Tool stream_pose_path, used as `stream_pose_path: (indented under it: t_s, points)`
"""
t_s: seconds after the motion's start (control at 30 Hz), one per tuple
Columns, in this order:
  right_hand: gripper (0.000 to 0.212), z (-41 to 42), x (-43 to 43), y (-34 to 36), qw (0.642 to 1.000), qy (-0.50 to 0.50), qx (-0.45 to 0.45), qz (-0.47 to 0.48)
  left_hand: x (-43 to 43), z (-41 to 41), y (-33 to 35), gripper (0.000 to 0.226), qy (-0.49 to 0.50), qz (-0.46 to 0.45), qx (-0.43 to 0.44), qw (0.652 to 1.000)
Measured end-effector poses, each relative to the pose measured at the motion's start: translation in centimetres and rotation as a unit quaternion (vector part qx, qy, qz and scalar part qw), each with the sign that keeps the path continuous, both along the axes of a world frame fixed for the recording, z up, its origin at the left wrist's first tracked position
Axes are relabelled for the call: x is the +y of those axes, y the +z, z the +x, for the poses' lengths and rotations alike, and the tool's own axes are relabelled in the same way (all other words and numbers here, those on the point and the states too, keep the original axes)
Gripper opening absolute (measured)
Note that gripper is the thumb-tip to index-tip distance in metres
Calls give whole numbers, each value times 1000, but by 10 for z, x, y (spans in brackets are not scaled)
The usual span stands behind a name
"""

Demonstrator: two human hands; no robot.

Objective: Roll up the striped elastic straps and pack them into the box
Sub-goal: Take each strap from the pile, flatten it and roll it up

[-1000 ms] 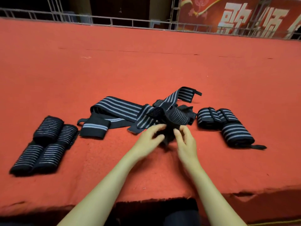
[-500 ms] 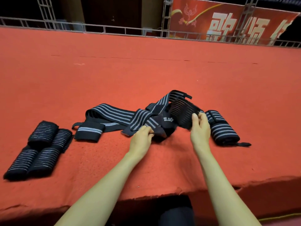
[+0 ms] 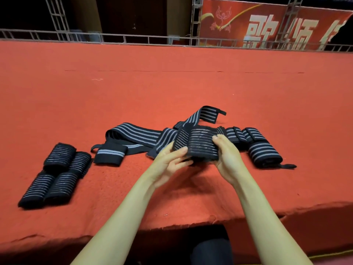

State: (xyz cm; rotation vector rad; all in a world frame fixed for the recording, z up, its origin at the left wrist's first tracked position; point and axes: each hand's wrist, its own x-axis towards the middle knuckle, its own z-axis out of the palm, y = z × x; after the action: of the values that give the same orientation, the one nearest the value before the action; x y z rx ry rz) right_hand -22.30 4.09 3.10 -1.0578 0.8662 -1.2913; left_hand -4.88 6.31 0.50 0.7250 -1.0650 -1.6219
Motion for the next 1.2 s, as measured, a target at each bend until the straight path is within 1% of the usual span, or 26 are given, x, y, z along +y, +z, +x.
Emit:
stream_pose_path:
  t_s: [0.03,0.1,0.13,0.2,0.23,0.27,0.3,0.33,0.37,0.4,0.47,0.53,0.6,0.7,0.8,0.87,0.9,0.93,0.97,1.0,1.03,1.07,1.1,1.13,1.17,1.2]
  points:
    - [13,2,1,-5,999,13,40,-15,4,2,1,48,-2,4,-3,1000]
    - [14,6,7,-15,991,64,116,-27,10,1,-3,42,29,-1,-60,998]
    - [16,8,10,-19,985,97,140,-22,11,1,-7,37,70,-7,-92,993]
    - [22,10,15,-24,978,140,152,-3,10,6,-17,30,166,-15,-142,976]
    - [24,10,16,-25,979,136,150,0,10,11,-20,29,203,-16,-165,965]
    - [24,8,15,-28,980,103,170,-19,10,17,-23,30,228,-17,-189,955]
    - [24,4,10,-32,968,46,237,-62,11,24,-26,32,240,-16,-210,948]
    - [27,-1,3,-38,937,-8,330,-114,13,29,-27,32,240,-12,-221,945]
    - [35,-5,-4,-46,894,-39,417,-159,16,33,-28,32,233,-3,-222,947]
    - [44,-8,-13,-54,857,-44,479,-188,19,35,-28,32,225,4,-218,950]
    - [54,-9,-29,-70,806,-20,559,-193,23,37,-28,32,222,14,-208,953]
    - [52,-1,-41,-81,768,16,613,-187,24,37,-30,30,238,33,-176,954]
    - [49,7,-44,-89,765,36,623,-163,25,39,-32,29,271,62,-147,949]
    - [45,11,-40,-101,777,27,614,-139,28,44,-41,28,301,94,-157,936]
    - [37,8,-39,-101,827,-11,551,-108,33,48,-47,31,313,106,-167,929]
    - [37,4,-43,-93,861,-89,497,-56,37,52,-47,28,331,105,-177,921]
    - [38,1,-45,-87,870,-129,476,-31,38,56,-47,28,342,103,-182,916]
    - [39,-2,-47,-82,870,-152,468,-23,41,61,-47,29,348,101,-186,913]
    - [41,-4,-47,-80,863,-145,483,-30,44,67,-47,28,348,98,-210,909]
    - [44,-4,-46,-78,845,-110,522,-40,48,72,-47,28,343,94,-256,899]
    - [51,-3,-44,-78,816,-60,573,-46,51,76,-48,31,333,95,-333,877]
    - [60,0,-40,-79,785,-13,618,-45,54,79,-49,39,322,95,-428,839]
    - [69,3,-35,-79,760,22,649,-41,57,79,-51,52,318,87,-527,783]
    - [74,7,-28,-78,745,37,665,-39,60,78,-54,66,322,62,-613,718]
    - [73,10,-19,-75,737,33,674,-49,62,76,-58,75,337,23,-671,660]
    - [68,13,-10,-73,732,18,678,-70,63,74,-59,79,352,-28,-699,622]
